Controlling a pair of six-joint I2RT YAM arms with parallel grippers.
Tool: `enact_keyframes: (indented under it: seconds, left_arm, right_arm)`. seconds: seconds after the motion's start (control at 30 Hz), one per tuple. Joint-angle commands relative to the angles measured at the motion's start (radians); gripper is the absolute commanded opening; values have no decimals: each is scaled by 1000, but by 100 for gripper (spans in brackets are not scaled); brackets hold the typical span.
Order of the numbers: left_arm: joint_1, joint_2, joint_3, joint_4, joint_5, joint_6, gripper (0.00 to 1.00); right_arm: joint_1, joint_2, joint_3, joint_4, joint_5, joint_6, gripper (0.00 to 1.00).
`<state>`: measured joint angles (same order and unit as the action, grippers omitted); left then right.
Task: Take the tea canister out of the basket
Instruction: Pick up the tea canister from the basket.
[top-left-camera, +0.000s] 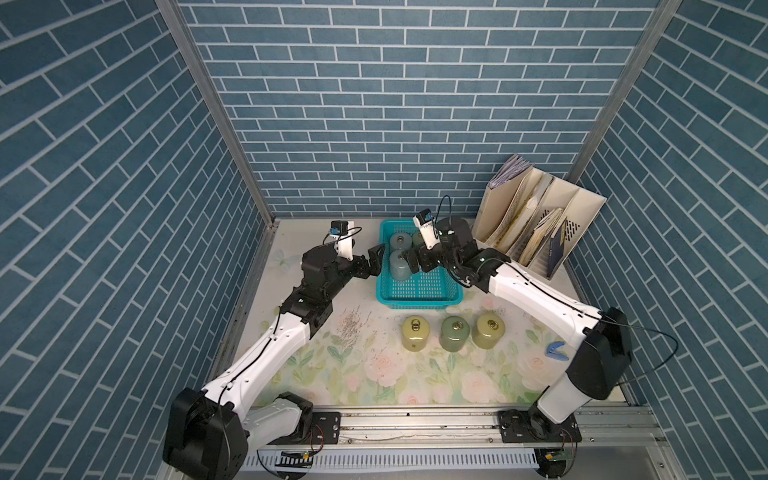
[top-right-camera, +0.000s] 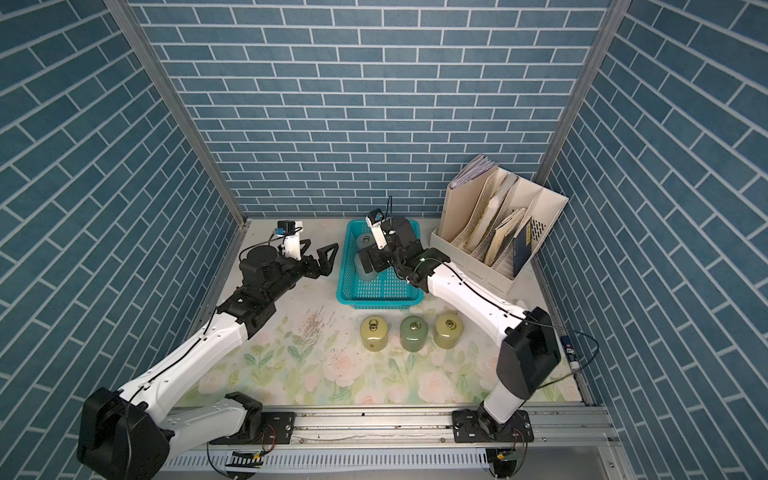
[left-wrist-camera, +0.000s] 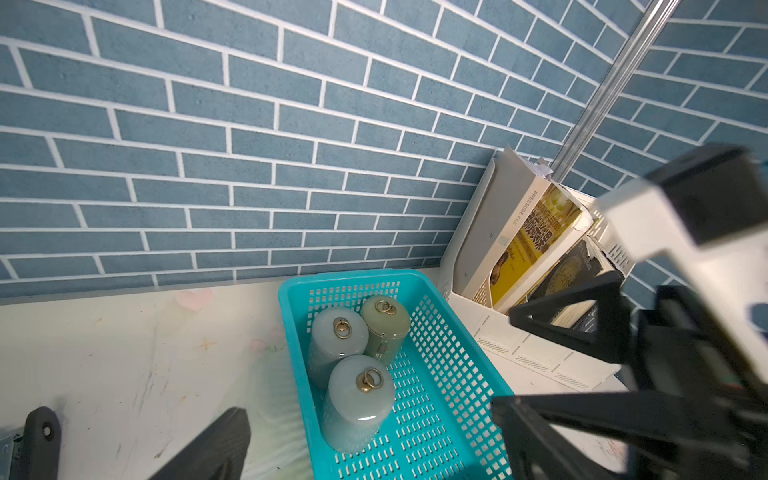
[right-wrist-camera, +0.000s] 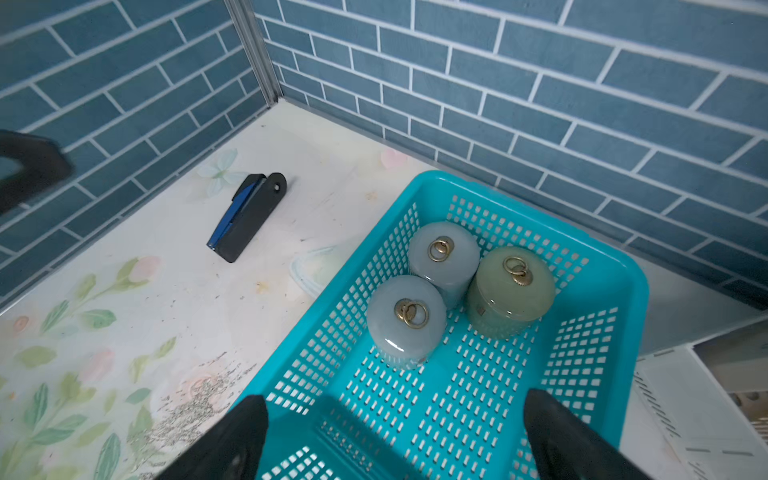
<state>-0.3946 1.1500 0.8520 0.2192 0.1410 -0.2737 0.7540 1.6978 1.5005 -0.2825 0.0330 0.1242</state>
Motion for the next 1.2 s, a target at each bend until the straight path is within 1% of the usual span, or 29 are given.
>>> enact_keyframes:
  seconds: [0.0,0.27,0.57,0.9,1.0,1.17]
  left_arm:
    - [21,-13,-12,-21,-5,1,100]
    - [37,-13,-34,-16,68,8,100]
    - [37,-14,-38,-15,126,28,100]
    - [36,-7,-30,-17,146,31,100]
    - [37,2,-24,-21,150,31,100]
    - [36,2,-26,-23,154,36,100]
  right_arm:
    - [-8,119,78,-86,-30,11,100]
    - [-26,348,260,-108,-35,-43,100]
    - [-44,534,418,-165,-63,-59,100]
    - [-45,625,471,-186,-73,-62,100]
    - [-45,642,480,-187,-70,-61,97]
    - [-45,669,498,-201,-73,-61,90]
